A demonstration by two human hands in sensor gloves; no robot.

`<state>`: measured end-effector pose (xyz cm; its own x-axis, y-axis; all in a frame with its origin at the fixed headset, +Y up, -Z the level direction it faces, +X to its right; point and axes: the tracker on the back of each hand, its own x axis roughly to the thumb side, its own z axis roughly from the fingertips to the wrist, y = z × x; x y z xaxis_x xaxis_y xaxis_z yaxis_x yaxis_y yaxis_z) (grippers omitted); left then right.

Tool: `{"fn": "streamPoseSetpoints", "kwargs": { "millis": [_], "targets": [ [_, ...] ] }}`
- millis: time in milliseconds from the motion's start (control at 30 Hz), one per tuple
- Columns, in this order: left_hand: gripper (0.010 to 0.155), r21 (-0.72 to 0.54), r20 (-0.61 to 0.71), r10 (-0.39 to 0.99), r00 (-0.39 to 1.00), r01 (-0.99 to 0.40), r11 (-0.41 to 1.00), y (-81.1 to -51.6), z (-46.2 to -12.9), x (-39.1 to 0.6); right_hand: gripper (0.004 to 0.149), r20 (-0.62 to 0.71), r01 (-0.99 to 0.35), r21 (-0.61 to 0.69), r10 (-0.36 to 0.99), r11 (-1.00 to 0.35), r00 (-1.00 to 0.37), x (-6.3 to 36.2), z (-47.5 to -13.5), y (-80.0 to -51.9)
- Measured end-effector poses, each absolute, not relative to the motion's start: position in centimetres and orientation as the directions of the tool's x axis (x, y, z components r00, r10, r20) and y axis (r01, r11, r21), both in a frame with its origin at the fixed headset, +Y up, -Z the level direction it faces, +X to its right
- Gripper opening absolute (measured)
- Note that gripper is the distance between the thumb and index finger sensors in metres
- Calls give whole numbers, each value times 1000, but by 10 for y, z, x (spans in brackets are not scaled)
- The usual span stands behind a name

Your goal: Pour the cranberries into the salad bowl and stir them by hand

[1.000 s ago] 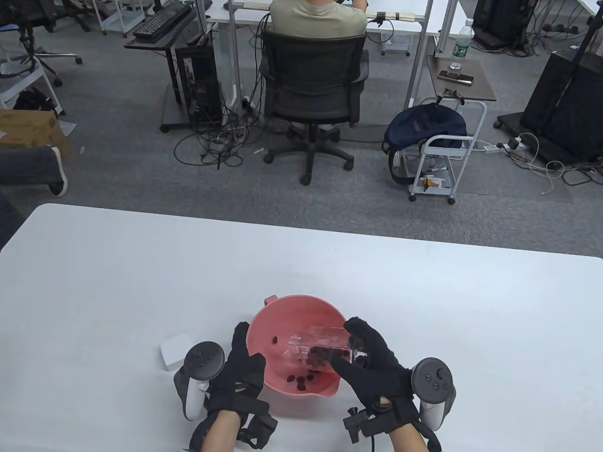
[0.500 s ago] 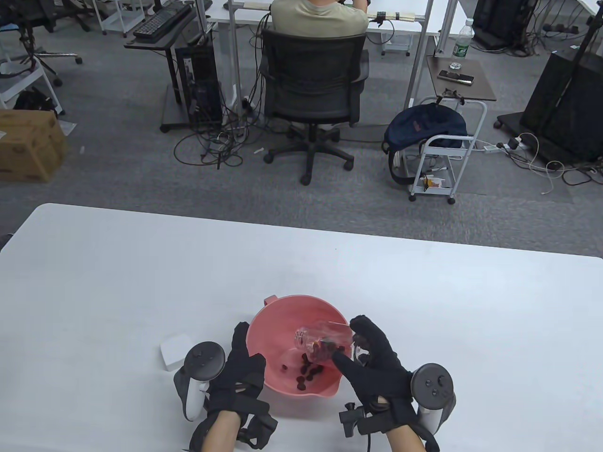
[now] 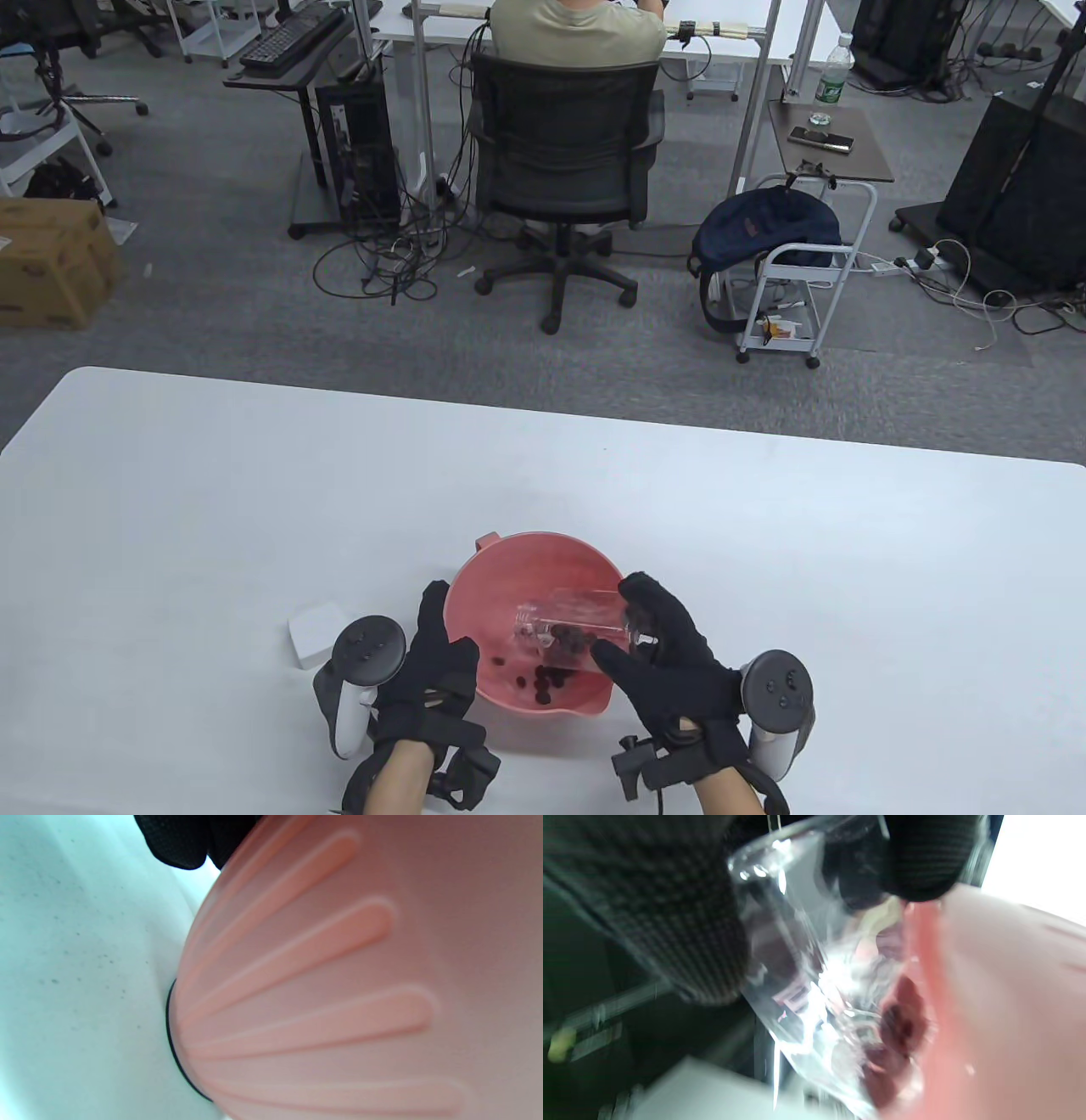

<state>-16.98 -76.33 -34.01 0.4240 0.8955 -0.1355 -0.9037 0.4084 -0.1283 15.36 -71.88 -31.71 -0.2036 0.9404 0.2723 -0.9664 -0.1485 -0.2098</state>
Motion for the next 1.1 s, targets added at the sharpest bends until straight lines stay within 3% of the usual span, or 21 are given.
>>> {"fn": "streamPoseSetpoints", "kwargs": {
  "millis": [67, 100, 167, 200, 233, 300, 367, 400, 433, 500, 533, 567, 600, 633, 700, 767, 833, 900, 967, 1033, 1100],
  "targets": [
    [78, -134, -142, 903, 405, -912, 388, -765, -341, -171, 73, 280, -951, -102, 909, -291, -309, 156, -320, -718],
    [78, -135, -143, 903, 405, -912, 387, -765, -341, -170, 73, 281, -972, -30, 932, -232, -231, 155, -321, -721],
    [78, -132, -138, 897, 420, -906, 403, -763, -340, -169, 72, 266, -984, -151, 955, -90, -128, 153, -316, -722],
    [78, -131, -135, 896, 423, -904, 407, -763, -340, -170, 72, 273, -963, -215, 937, -164, -221, 154, -317, -720],
    [78, -130, -138, 900, 414, -908, 398, -765, -340, -171, 72, 272, -952, -151, 914, -267, -300, 156, -319, -718],
    [78, -133, -142, 903, 406, -912, 389, -765, -341, -170, 72, 283, -974, -21, 933, -225, -221, 155, -320, -720],
    [78, -131, -135, 896, 423, -904, 407, -764, -340, -170, 71, 276, -973, -199, 946, -116, -170, 152, -315, -720],
    [78, -128, -135, 895, 424, -904, 409, -764, -340, -170, 72, 285, -948, -234, 917, -216, -279, 154, -317, -717],
    [78, -132, -139, 901, 411, -909, 395, -765, -340, -171, 71, 280, -940, -143, 898, -310, -339, 155, -319, -716],
    [78, -132, -143, 903, 405, -912, 388, -765, -340, -170, 71, 280, -979, -2, 940, -204, -196, 154, -320, -720],
    [78, -132, -139, 898, 417, -907, 400, -764, -340, -169, 71, 271, -993, -75, 956, -94, -111, 151, -316, -720],
    [78, -129, -134, 894, 427, -902, 411, -763, -340, -170, 71, 266, -972, -215, 951, -99, -156, 152, -315, -719],
    [78, -127, -135, 896, 424, -904, 408, -764, -340, -170, 71, 280, -945, -236, 916, -226, -289, 155, -316, -717],
    [78, -136, -139, 902, 408, -910, 391, -764, -340, -170, 71, 276, -939, -152, 899, -307, -339, 156, -319, -716],
    [77, -129, -143, 902, 408, -911, 392, -764, -340, -170, 71, 280, -984, 1, 945, -179, -171, 155, -319, -720],
    [78, -132, -135, 896, 424, -904, 408, -763, -339, -170, 71, 261, -972, -212, 953, -100, -155, 154, -315, -720],
    [78, -131, -140, 901, 411, -909, 395, -764, -339, -171, 71, 273, -952, -156, 914, -265, -299, 157, -319, -716],
    [77, -132, -143, 903, 404, -912, 387, -764, -339, -170, 71, 278, -986, -39, 946, -165, -169, 155, -318, -720],
    [78, -127, -134, 894, 428, -902, 413, -762, -339, -170, 71, 277, -959, -259, 942, -117, -190, 155, -315, -718],
    [78, -130, -142, 903, 405, -912, 388, -763, -339, -170, 71, 268, -946, -132, 909, -294, -320, 156, -318, -716],
    [78, -128, -142, 901, 409, -910, 393, -762, -338, -169, 71, 259, -992, -29, 957, -125, -128, 153, -317, -721]
  ]
}}
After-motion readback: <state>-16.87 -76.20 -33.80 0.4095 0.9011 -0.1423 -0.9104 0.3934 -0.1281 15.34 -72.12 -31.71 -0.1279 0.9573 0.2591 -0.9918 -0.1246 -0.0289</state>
